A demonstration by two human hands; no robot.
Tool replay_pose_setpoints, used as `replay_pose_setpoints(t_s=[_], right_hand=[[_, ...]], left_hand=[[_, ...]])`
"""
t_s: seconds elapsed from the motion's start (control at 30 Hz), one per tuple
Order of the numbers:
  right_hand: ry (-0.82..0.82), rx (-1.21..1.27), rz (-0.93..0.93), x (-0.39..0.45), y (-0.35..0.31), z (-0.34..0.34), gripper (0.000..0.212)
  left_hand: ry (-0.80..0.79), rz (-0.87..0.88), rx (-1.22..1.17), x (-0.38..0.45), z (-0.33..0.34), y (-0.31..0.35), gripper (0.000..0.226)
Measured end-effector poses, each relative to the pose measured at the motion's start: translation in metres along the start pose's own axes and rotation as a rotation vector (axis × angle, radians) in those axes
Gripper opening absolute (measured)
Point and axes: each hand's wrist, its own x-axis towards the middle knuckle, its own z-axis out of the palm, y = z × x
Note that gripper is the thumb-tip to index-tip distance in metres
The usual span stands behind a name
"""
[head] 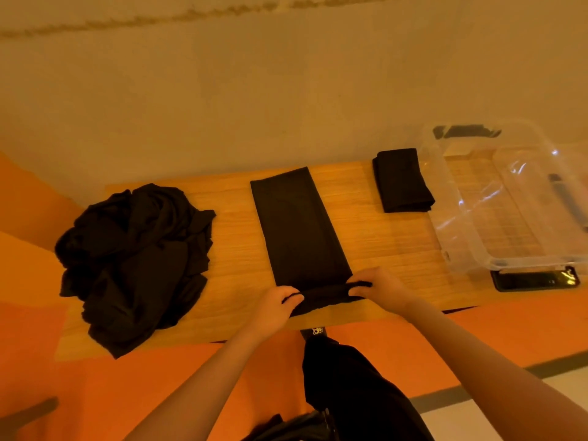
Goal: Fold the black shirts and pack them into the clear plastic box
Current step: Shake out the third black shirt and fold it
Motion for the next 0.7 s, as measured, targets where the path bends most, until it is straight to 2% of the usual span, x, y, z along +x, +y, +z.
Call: replay_pose_setpoints(t_s=[0.13, 0.27, 0.43, 0.53, 0.7], right_hand=[[-0.117, 0.215, 0.043, 0.002, -0.012, -0.013, 0.016], [-0.163, 0.302, 0.077, 0.013, -0.024, -0.019, 0.018], [-0.164, 0.54, 0.084, 0.05, -0.038, -0.036, 0.03], [-0.093, 0.555, 0.092, 0.084, -0.047, -0.05, 0.027], [0.027, 0.531, 0.092, 0.15, -0.056, -0.065, 0.019]], left_hand=[[-0.129, -0.092, -0.15, -0.007, -0.024, -0.002, 0.017], [-0.138, -0.108, -0.228, -0.004, -0.043, -0.001, 0.017], [0.037, -0.118, -0.333, 0.028, -0.072, 0.011, 0.016], [0.171, -0.116, -0.328, 0.056, -0.088, 0.017, 0.019], [0.281, -0.118, -0.273, 0.109, -0.111, 0.022, 0.019]])
